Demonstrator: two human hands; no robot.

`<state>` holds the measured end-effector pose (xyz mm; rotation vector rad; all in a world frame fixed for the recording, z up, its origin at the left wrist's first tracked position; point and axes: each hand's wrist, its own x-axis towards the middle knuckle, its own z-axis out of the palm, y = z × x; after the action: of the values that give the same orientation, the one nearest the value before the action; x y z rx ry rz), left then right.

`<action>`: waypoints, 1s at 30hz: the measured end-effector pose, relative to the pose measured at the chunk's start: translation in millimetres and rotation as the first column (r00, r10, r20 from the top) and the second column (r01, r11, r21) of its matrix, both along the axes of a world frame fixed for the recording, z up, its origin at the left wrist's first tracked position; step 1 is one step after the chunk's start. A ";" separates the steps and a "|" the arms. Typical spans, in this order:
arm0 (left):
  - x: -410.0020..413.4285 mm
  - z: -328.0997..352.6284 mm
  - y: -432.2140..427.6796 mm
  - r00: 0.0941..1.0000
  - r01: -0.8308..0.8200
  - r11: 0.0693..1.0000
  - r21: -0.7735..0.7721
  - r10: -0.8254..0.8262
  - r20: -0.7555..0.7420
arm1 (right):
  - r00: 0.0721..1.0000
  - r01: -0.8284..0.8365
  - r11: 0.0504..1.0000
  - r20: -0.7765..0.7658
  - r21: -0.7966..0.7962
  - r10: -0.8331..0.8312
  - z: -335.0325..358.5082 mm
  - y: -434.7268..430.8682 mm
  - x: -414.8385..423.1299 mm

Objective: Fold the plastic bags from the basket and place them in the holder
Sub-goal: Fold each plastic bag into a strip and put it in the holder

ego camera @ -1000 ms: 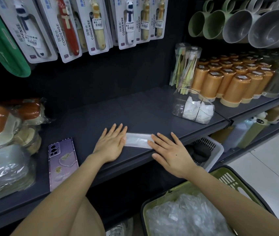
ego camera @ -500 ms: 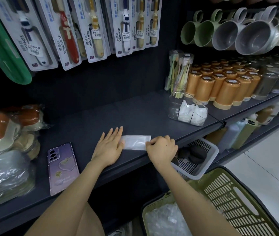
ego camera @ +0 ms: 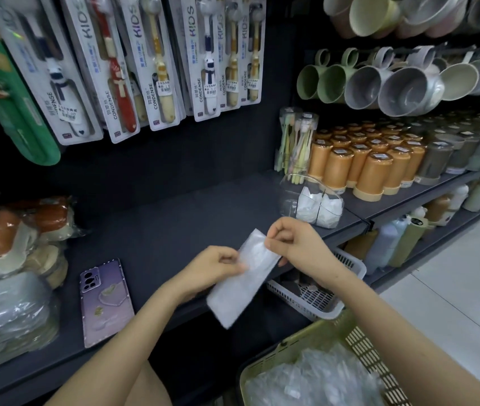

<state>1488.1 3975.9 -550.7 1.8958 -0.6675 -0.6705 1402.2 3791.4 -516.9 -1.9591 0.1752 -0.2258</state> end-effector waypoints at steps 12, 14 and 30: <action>-56.7 4.4 -26.7 0.899 -0.344 0.869 -0.354 0.196 -0.391 | 0.997 0.071 0.968 -0.015 0.239 -0.070 22.0 -7.7 -4.9; -58.9 5.2 -29.0 0.892 -0.390 0.849 -0.356 0.252 -0.375 | 0.995 0.094 0.949 -0.039 0.300 -0.087 18.3 -6.3 -7.2; -54.5 12.3 -20.0 0.866 -0.431 0.807 -0.404 0.243 -0.438 | 0.998 0.048 0.860 -0.049 0.508 -0.027 -13.7 20.3 -27.6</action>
<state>1433.6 3956.0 -538.4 1.3132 -0.2051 -0.5329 1374.6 3811.8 -530.6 -1.4309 0.2703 -0.1460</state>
